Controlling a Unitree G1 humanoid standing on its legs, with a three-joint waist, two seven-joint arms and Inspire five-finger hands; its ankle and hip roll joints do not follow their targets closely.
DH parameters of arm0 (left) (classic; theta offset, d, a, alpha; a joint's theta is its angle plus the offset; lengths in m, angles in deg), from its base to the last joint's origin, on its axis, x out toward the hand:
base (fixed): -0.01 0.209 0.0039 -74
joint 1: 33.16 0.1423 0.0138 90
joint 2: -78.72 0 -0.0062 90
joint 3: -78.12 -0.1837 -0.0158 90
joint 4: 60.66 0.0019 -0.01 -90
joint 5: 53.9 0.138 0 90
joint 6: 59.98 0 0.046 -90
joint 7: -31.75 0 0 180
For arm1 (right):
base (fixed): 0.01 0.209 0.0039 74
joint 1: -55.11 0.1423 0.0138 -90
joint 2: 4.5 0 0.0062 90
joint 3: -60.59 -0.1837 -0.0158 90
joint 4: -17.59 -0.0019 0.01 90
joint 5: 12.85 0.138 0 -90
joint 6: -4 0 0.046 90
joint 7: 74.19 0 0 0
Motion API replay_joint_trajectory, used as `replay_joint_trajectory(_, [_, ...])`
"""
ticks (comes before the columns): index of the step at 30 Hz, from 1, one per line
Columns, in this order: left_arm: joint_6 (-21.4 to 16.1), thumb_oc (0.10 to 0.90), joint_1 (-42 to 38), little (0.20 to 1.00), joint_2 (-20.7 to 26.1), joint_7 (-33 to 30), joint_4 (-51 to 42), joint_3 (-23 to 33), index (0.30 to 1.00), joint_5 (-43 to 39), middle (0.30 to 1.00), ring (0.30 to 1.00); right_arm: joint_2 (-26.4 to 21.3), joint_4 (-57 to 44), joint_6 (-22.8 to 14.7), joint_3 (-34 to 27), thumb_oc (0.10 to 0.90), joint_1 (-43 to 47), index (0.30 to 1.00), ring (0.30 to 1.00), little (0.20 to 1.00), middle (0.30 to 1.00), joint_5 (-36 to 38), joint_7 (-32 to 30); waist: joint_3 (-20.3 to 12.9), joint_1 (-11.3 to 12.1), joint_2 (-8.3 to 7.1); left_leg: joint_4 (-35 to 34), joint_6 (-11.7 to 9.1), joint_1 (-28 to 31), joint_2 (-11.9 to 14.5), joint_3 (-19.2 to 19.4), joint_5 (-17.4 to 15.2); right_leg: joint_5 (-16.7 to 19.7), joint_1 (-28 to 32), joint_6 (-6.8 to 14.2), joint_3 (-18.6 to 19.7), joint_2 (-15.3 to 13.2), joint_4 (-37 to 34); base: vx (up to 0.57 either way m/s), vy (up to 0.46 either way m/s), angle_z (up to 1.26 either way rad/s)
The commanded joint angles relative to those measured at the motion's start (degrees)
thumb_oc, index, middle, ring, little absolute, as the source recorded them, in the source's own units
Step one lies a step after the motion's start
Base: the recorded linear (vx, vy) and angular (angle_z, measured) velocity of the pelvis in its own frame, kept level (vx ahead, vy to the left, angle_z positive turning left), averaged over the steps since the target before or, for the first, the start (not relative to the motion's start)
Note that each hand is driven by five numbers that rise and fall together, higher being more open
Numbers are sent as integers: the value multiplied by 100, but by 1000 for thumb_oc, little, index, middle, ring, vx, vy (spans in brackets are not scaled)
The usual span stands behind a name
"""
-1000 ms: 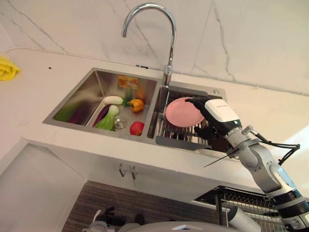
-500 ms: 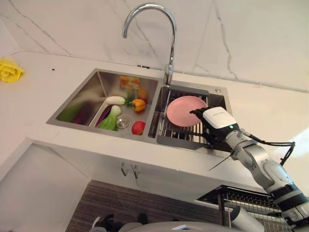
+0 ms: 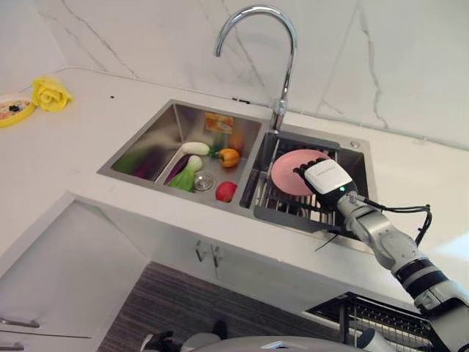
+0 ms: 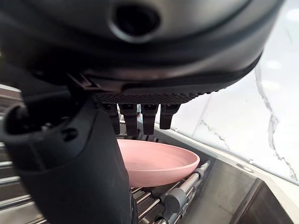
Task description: Place the dishes in the dishwasher.
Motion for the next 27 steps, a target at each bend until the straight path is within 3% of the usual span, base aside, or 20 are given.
replay_joint_trajectory(1, [-104, 800, -259, 900, -193, -30, 448, -449, 900, 50, 900, 900, -85, 309, 589, -73, 800, 961, 900, 900, 900, 900, -325, -629, -129, 153, -95, 26, -438, 234, 228, 22, -392, -282, 51, 288, -320, -210, 154, 32, -15, 26])
replay_joint_trajectory(4, [-146, 800, -248, 900, -219, -108, 458, -525, 900, 13, 900, 900, 5, 839, 872, -72, 800, 998, 900, 900, 900, 900, -373, -1030, -123, 216, -75, 28, -463, 228, 228, -93, -430, -347, 115, 287, -438, -213, 140, -11, -4, 30])
replay_joint_trajectory(5, [-148, 800, -250, 900, -218, -111, 456, -531, 900, 12, 900, 900, 11, 867, 877, -66, 773, 1008, 860, 860, 860, 860, -367, -1058, -112, 212, -75, 26, -457, 200, 222, -98, -364, -298, 84, 282, -453, -221, 153, 14, -9, 19])
replay_joint_trajectory(6, [-171, 800, -261, 900, -230, -141, 448, -583, 900, -4, 900, 900, 68, 1077, 997, -90, 513, 1014, 469, 469, 469, 469, -349, -1249, -120, 241, -60, 29, -471, 210, 223, -146, -408, -347, 124, 286, -484, -216, 139, -47, 5, 9])
replay_joint_trajectory(7, [-173, 800, -263, 900, -228, -142, 445, -588, 900, -5, 900, 900, 71, 1094, 999, -90, 438, 1019, 356, 356, 356, 356, -345, -1266, -108, 239, -59, 26, -465, 183, 217, -150, -343, -298, 94, 282, -496, -223, 152, 13, -7, 12])
replay_joint_trajectory(8, [-198, 800, -283, 900, -225, -178, 435, -625, 900, -14, 900, 900, 107, 1219, 1076, -115, 400, 1012, 300, 300, 300, 300, -313, -1426, -116, 260, -54, 29, -479, 193, 217, -192, -396, -349, 129, 284, -532, -221, 138, -12, -2, 12])
replay_joint_trajectory(17, [-283, 800, -323, 900, -249, -298, 399, -778, 900, -57, 900, 900, 78, 1475, 1261, -206, 400, 1104, 300, 300, 300, 300, -107, -2051, -120, 305, -23, 32, -505, 149, 207, -309, -355, -370, 160, 282, -667, -232, 125, -6, -4, 10])
replay_joint_trajectory(27, [-282, 800, -343, 900, -362, -373, 402, -805, 900, -10, 900, 900, -293, 274, 1066, -697, 400, 816, 300, 300, 300, 300, -26, -2384, -129, 232, -32, 29, -499, 162, 201, -308, -359, -378, 178, 281, -682, -234, 127, -1, -2, 3])
